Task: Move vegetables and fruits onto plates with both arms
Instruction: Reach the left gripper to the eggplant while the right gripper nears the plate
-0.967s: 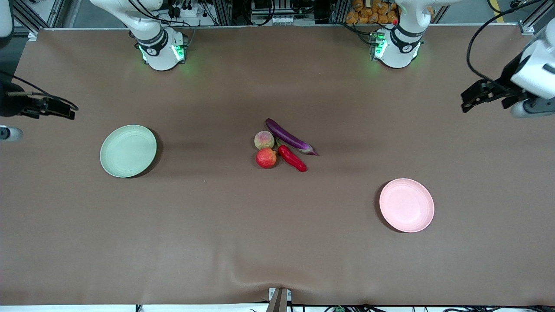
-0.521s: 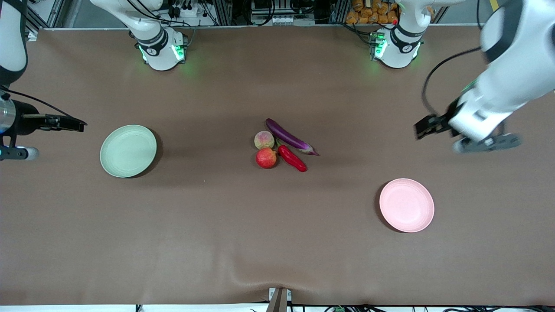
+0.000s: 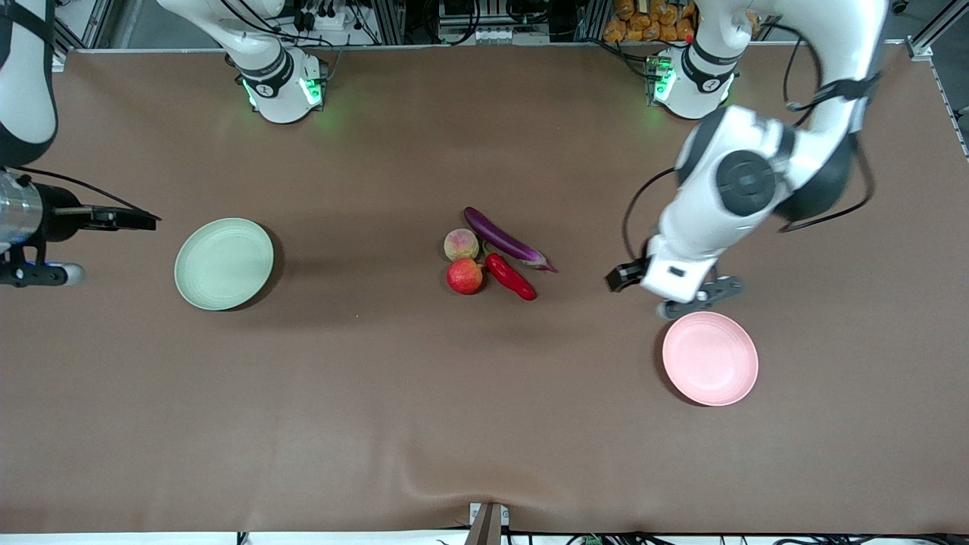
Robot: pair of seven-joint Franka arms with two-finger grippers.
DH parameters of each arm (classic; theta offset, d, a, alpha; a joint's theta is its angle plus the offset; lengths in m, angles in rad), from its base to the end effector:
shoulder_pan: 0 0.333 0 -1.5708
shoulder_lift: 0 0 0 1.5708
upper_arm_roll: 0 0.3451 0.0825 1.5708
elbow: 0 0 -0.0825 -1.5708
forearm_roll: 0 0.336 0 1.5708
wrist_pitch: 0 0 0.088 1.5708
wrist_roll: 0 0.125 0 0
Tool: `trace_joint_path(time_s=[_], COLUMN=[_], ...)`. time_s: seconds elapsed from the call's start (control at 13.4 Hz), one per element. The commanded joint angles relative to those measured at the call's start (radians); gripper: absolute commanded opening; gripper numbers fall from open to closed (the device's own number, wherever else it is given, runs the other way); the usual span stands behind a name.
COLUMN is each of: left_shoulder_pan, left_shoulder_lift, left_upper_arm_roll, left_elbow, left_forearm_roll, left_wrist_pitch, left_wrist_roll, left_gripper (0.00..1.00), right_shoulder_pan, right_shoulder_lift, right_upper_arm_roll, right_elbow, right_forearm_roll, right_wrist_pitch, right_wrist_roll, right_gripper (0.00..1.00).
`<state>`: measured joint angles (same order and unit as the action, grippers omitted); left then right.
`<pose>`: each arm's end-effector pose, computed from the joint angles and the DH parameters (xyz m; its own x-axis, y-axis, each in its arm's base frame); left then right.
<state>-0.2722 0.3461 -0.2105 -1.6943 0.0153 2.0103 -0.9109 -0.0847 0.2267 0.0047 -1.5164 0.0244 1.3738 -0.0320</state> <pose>0.5519 -0.2719 0.4276 0.9064 0.4183 -0.0590 0.4199 -0.9074 0.0172 0.5386 -0.0400 0.5261 0.9322 -0.0376 -0.3599 -0.0544 -0.9978 -0.0366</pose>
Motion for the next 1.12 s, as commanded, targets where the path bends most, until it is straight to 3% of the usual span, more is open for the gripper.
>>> trace_joint_path(time_s=[0.0,0.52,1.04], left_shoulder_pan=[-0.051,-0.163,-0.277], left_shoulder_lift=[0.022,0.019,0.145], left_upper_arm_roll=[0.0,0.002,0.003], left_elbow=[-0.008,-0.206,-0.24], left_forearm_roll=[0.023,0.023,0.066], left_wrist_pitch=[0.019,0.254,0.445], left_wrist_roll=[-0.17,-0.468,-0.698], left_gripper=[1.0,1.0,1.0], right_shoulder_pan=[-0.017,-0.015,0.013], right_shoulder_lift=[0.023,0.057,0.06], right_upper_arm_roll=[0.011,0.009,0.011], right_elbow=[0.019,0.004,-0.028], right_forearm_roll=[0.032,0.078,0.114], right_wrist_pitch=[-0.019,-0.002,0.031], right_wrist_roll=[0.015,0.055,0.193], right_gripper=[1.0,1.0,1.0])
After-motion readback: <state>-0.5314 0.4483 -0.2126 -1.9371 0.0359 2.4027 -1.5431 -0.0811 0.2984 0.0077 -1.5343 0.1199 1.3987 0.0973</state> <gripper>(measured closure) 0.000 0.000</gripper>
